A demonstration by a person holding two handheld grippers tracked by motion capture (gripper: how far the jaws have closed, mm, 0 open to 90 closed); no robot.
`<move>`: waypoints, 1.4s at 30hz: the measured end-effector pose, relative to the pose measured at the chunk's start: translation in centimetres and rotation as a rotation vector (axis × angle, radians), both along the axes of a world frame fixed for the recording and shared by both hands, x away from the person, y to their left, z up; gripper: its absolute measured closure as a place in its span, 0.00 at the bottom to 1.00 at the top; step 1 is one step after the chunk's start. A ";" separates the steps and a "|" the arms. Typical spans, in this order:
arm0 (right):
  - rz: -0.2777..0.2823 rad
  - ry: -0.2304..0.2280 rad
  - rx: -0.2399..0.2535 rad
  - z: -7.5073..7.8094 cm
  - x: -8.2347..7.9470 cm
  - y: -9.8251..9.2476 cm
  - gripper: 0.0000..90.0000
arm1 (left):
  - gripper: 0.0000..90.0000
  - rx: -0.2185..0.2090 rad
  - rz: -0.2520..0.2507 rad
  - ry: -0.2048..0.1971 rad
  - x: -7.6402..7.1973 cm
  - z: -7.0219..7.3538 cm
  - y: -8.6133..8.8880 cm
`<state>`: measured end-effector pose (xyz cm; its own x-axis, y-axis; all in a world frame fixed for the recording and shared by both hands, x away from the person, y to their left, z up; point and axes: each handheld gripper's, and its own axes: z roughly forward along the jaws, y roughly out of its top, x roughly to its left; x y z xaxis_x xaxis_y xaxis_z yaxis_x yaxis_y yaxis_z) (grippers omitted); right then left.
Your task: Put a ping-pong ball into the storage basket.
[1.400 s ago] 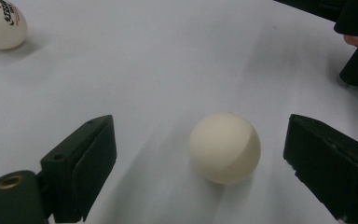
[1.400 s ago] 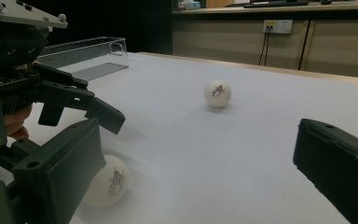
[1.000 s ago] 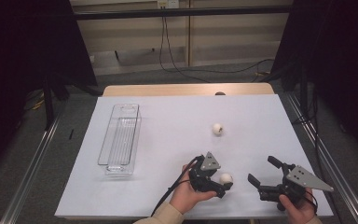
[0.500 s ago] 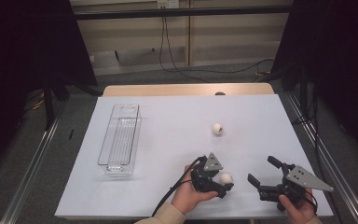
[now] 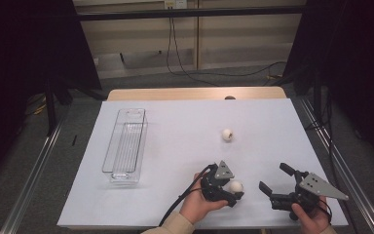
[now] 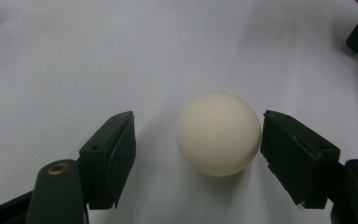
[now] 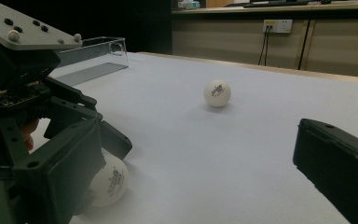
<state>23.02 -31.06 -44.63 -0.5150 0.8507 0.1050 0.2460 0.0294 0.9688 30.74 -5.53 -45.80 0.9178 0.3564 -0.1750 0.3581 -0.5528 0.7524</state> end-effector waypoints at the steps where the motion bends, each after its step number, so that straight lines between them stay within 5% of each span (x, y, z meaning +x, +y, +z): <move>1: -0.002 0.001 0.003 0.0 0.0 0.0 0.01 | 0.31 -0.001 -0.001 0.000 0.0 0.0 0.0; 42: 0.008 -0.001 -0.007 0.0 0.0 0.0 0.01 | 0.51 0.013 -0.025 -0.004 -0.3 -0.1 -0.4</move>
